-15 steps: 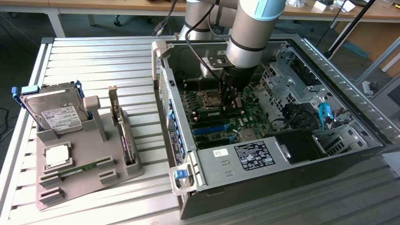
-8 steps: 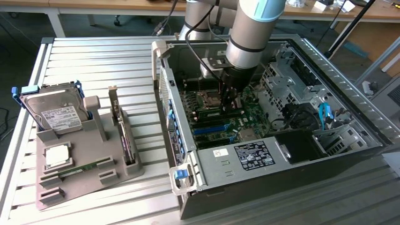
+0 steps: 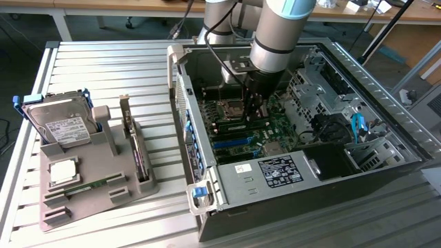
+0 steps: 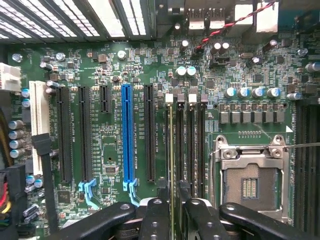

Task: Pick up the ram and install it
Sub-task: 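Insert the ram into the slot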

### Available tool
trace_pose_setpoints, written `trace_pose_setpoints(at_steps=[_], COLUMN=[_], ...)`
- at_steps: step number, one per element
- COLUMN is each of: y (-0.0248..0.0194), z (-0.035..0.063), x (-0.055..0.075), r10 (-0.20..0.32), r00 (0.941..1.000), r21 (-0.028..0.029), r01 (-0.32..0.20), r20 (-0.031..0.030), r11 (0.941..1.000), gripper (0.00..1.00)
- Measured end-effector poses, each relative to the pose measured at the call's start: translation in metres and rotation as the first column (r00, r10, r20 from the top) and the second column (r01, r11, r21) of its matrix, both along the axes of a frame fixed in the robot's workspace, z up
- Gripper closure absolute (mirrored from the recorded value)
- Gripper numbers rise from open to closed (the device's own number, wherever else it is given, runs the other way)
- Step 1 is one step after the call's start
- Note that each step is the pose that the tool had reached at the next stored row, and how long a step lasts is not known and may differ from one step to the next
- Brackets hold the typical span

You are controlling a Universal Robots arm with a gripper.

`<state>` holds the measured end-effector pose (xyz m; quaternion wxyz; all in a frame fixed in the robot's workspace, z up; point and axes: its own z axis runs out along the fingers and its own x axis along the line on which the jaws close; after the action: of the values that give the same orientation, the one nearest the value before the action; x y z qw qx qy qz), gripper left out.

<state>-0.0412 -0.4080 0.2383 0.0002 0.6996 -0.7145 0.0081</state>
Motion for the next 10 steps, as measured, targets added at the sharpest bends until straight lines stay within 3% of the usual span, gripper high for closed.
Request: trace_pose_setpoints(at_steps=[7, 9, 10], y=[0.0000, 0.0000, 0.0000], z=[0.0297, 0.0372, 0.0411], x=[0.000, 0.000, 0.000], r10=[0.000, 0.000, 0.000], r00=[1.0000, 1.0000, 1.0000], r21=[-0.0040, -0.0047, -0.0053], r01=[0.000, 0.000, 0.000], r20=[0.0000, 0.0001, 0.0000], r11=[1.0000, 1.0000, 1.0000], gripper=[0.78, 0.80, 0.87])
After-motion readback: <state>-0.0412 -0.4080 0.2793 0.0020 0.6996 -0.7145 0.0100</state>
